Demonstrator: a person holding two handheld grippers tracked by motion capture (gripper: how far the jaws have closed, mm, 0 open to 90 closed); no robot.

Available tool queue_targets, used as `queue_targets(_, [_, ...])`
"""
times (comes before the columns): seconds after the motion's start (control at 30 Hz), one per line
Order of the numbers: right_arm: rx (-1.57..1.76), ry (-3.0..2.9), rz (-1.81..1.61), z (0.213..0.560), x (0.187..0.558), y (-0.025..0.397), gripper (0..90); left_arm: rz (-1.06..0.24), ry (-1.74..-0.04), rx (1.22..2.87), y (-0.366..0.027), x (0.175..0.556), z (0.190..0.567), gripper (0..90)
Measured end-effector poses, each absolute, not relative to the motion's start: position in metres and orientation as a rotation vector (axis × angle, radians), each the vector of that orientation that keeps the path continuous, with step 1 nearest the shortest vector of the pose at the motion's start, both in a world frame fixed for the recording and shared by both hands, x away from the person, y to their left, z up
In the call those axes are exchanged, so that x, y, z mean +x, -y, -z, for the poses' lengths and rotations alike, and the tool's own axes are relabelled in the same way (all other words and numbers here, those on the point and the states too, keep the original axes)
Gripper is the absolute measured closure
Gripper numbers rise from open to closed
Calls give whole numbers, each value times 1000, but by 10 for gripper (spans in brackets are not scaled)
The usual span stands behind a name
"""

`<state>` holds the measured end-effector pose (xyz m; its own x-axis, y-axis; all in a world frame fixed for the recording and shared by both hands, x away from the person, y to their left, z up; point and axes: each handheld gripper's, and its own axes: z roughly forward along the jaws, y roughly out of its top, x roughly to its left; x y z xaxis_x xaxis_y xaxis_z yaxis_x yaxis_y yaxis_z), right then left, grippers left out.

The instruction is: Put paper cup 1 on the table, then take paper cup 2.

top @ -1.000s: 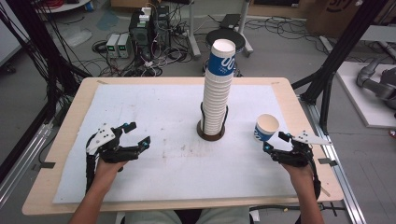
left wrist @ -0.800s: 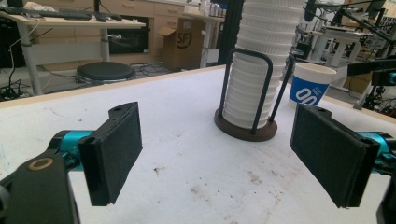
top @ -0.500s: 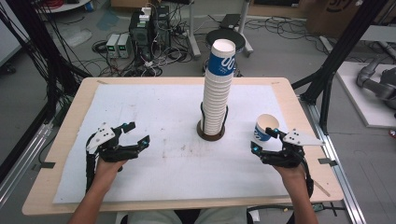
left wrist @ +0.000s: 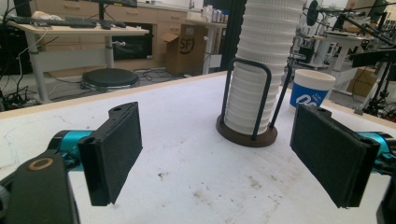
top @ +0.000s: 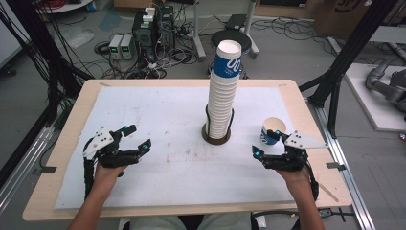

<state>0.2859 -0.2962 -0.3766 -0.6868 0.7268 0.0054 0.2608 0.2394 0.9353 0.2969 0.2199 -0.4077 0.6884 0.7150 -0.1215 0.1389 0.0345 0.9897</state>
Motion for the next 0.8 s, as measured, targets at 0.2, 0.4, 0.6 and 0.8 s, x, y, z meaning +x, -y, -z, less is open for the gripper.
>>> queue_targets(0.2, [897, -2086, -1451, 378, 284, 299, 178, -486, -733, 1492, -216, 298, 406, 166])
queue_targets(0.4, [908, -2089, -1450, 380, 283, 302, 178, -454, -717, 1488, -212, 297, 404, 166])
queue_targets(0.6, [893, -2112, -1455, 380, 282, 302, 178, -398, -665, 1500, -208, 299, 387, 166])
queue_targets(0.8, [888, -2116, -1462, 377, 280, 302, 178, -354, -603, 1547, -196, 307, 359, 165])
